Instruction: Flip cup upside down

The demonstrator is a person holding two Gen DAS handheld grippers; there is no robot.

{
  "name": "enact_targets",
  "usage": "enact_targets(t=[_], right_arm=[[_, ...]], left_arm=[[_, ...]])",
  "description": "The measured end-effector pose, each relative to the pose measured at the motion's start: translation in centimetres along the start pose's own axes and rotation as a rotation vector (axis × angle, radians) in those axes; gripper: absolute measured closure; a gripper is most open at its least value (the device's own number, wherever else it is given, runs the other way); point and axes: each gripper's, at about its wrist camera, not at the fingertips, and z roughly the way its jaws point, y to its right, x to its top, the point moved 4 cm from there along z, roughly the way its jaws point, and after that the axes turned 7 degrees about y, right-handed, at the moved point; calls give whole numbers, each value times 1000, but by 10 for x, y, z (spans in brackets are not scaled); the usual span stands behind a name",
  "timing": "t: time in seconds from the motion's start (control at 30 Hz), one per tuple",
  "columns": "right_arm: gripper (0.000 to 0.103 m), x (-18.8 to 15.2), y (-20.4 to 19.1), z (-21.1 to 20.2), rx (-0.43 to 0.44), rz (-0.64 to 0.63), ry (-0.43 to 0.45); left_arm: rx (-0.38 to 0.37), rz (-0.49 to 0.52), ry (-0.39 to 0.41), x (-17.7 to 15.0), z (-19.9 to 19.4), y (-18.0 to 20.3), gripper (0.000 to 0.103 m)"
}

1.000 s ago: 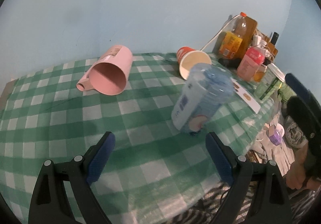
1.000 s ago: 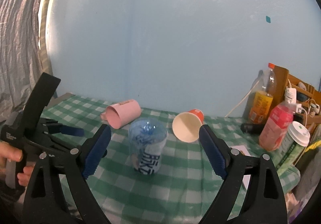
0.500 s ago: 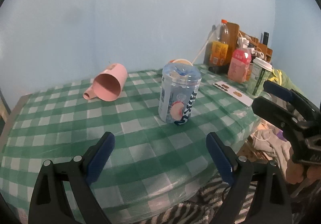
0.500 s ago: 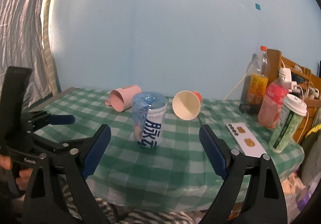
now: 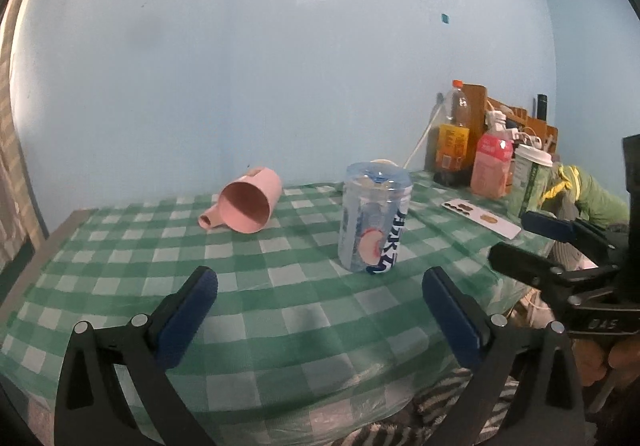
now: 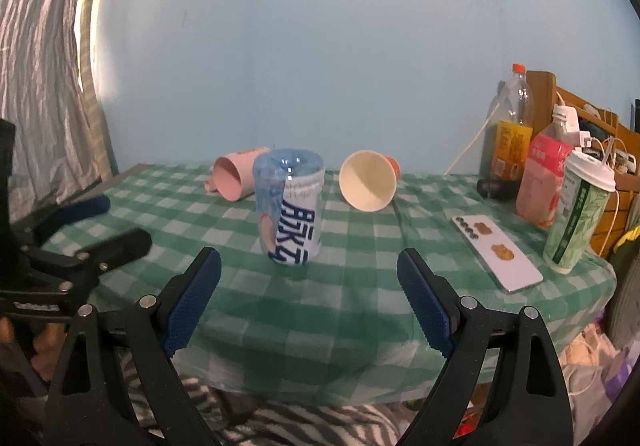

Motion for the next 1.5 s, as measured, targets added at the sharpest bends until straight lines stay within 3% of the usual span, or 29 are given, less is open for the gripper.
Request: enact_targets(t=[1.17, 1.5], right_arm=[[14, -3, -6, 0, 1, -19, -13], [14, -3, -6, 0, 3, -19, -16]], left_arm=[[2, 2, 3, -1, -7, 3, 0], [74, 21, -34, -2, -3, -1, 0]])
